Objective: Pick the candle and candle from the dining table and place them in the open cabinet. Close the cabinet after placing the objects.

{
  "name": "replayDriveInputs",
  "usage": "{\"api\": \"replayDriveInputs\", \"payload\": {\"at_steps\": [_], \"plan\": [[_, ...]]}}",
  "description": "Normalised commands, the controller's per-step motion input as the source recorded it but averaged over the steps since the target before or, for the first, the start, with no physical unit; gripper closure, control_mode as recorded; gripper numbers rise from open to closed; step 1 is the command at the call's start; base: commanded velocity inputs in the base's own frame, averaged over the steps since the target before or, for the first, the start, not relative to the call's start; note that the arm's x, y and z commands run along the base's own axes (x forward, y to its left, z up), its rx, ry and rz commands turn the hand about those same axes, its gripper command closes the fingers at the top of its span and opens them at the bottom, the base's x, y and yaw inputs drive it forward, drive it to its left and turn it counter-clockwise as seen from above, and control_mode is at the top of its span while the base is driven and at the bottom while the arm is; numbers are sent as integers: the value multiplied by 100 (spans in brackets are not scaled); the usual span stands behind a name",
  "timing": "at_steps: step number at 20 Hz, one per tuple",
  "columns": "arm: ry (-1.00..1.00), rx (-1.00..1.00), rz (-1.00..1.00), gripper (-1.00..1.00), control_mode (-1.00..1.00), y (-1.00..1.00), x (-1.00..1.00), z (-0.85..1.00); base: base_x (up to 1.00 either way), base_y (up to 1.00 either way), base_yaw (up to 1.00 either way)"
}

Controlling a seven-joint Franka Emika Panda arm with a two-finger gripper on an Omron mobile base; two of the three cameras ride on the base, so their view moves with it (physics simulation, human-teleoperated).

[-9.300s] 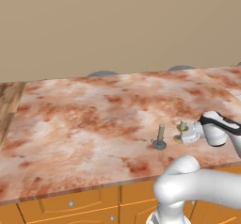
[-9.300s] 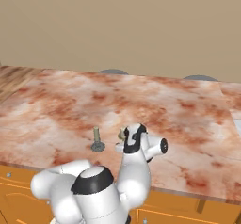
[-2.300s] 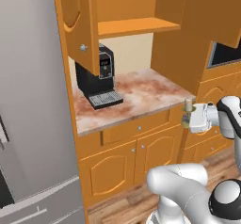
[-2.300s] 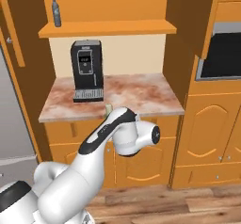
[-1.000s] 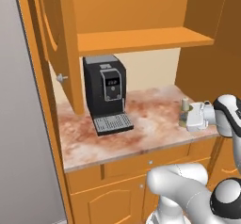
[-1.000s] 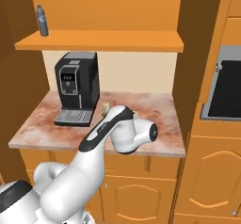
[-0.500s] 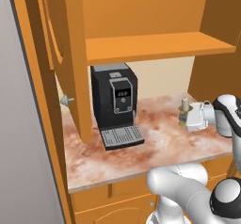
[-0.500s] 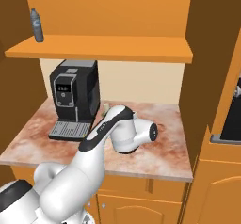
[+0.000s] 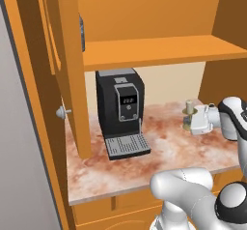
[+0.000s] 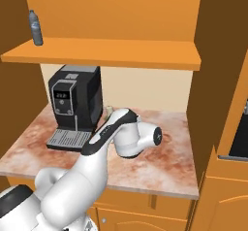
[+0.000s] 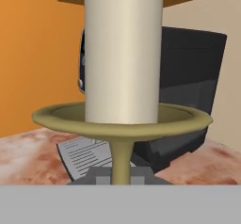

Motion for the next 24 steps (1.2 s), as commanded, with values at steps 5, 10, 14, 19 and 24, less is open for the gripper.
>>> {"api": "replayDriveInputs", "payload": {"at_steps": [5, 10, 14, 19, 24], "plan": [[-1, 0, 0, 100, -100, 0, 0, 2, 0, 0, 0], [-2, 0, -1, 100, -100, 1, -1, 29, 0, 0, 0], [-2, 2, -1, 100, -100, 4, -5, 48, 0, 0, 0], [0, 8, 0, 100, -100, 16, -8, 66, 0, 0, 0], [0, 3, 0, 100, -100, 34, -16, 66, 0, 0, 0]]}}
